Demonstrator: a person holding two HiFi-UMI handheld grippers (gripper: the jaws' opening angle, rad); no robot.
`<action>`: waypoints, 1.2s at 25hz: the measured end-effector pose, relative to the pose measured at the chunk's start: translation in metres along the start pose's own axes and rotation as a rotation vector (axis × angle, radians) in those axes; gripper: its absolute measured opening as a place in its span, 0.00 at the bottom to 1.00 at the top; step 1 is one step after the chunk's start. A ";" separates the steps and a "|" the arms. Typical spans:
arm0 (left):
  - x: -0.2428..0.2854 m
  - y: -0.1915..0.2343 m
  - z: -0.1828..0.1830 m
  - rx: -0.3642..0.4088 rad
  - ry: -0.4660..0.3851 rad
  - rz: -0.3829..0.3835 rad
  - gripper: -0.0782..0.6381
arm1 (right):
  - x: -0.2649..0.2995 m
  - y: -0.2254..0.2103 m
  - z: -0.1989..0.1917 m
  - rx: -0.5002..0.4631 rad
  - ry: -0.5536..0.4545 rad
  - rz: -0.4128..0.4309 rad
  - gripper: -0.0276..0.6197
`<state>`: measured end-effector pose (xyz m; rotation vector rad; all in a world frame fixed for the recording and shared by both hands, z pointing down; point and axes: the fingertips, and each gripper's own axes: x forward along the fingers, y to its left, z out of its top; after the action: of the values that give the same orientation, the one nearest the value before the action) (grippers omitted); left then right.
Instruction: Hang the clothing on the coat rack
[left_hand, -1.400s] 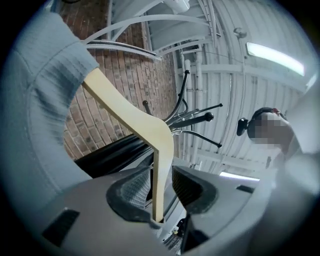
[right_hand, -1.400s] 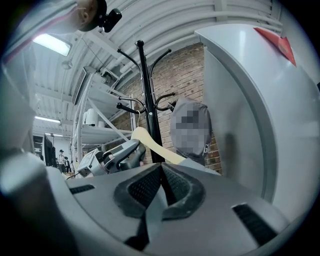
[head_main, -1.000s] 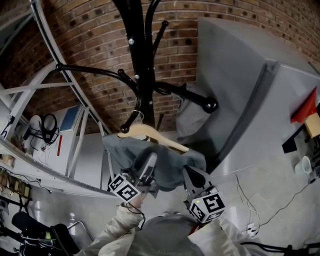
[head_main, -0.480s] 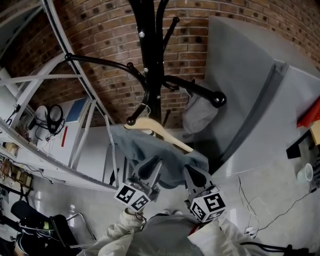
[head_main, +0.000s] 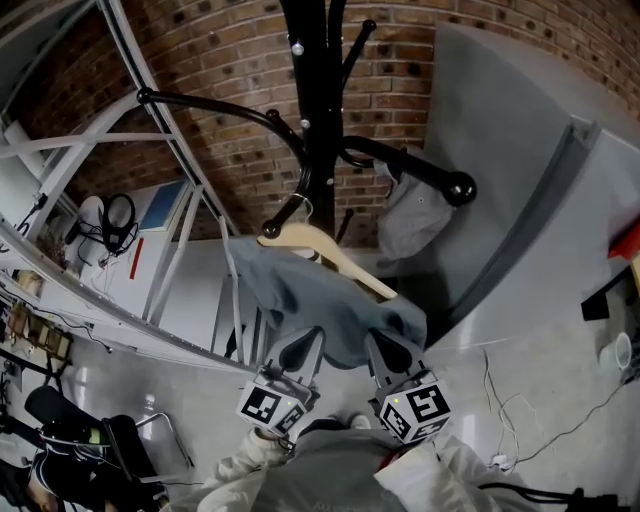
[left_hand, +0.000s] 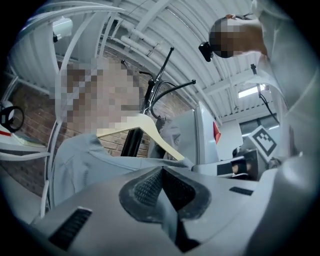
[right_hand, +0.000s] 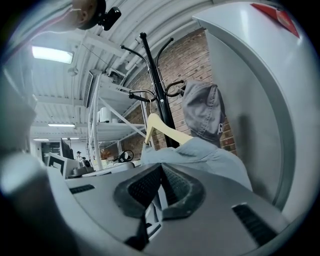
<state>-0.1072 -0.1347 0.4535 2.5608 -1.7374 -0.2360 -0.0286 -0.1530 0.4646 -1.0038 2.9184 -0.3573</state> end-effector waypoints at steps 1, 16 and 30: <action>-0.002 0.000 -0.002 0.006 0.003 0.000 0.12 | 0.001 0.002 -0.001 -0.001 0.003 0.002 0.08; -0.073 0.010 0.000 -0.024 0.038 -0.089 0.12 | 0.000 0.082 -0.018 -0.010 0.004 -0.057 0.08; -0.198 -0.002 0.015 -0.061 0.039 -0.234 0.12 | -0.047 0.210 -0.046 -0.083 0.014 -0.206 0.08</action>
<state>-0.1788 0.0503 0.4593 2.7013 -1.3939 -0.2406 -0.1232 0.0453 0.4601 -1.3239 2.8696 -0.2523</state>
